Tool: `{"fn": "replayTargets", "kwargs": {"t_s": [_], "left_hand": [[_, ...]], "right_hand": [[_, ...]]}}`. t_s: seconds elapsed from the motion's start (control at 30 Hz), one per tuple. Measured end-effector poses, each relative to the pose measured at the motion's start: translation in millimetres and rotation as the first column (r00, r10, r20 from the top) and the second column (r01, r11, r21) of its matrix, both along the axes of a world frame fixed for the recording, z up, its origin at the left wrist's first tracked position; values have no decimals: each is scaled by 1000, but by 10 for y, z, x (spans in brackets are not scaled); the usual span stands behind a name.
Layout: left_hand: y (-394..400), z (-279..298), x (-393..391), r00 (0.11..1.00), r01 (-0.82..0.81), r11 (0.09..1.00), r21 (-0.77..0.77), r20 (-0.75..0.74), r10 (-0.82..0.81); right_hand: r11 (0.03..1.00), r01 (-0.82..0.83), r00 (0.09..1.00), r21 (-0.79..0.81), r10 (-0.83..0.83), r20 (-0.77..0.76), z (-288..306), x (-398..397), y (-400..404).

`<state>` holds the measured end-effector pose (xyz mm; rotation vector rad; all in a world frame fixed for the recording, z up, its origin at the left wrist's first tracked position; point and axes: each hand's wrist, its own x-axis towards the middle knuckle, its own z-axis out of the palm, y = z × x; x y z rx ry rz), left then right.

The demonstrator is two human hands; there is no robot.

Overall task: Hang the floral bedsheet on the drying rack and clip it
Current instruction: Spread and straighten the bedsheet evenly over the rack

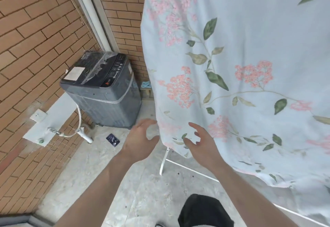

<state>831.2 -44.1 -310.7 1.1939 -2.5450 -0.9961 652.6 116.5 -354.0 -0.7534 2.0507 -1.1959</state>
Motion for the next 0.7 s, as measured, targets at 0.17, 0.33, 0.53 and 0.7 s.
{"fn": "replayTargets", "kwargs": {"t_s": [0.17,0.33,0.53,0.7], "left_hand": [[-536,415,-342,991,84,995,-51,-96,-88],[-967,649,-630,985,104,993,-53,-136,-111],[-1550,796,-936,948,71,997,-26,-310,-75],[-1924,1031,-1213,871,89,994,-61,-480,-108]], "right_hand": [[992,76,993,-106,-84,-80,328,-118,-382],[980,112,986,-165,-130,-105,546,-282,-832],[968,170,972,-182,-195,-129,653,-382,-1084],[931,313,930,-186,-340,-141,749,-435,-1111]]}}
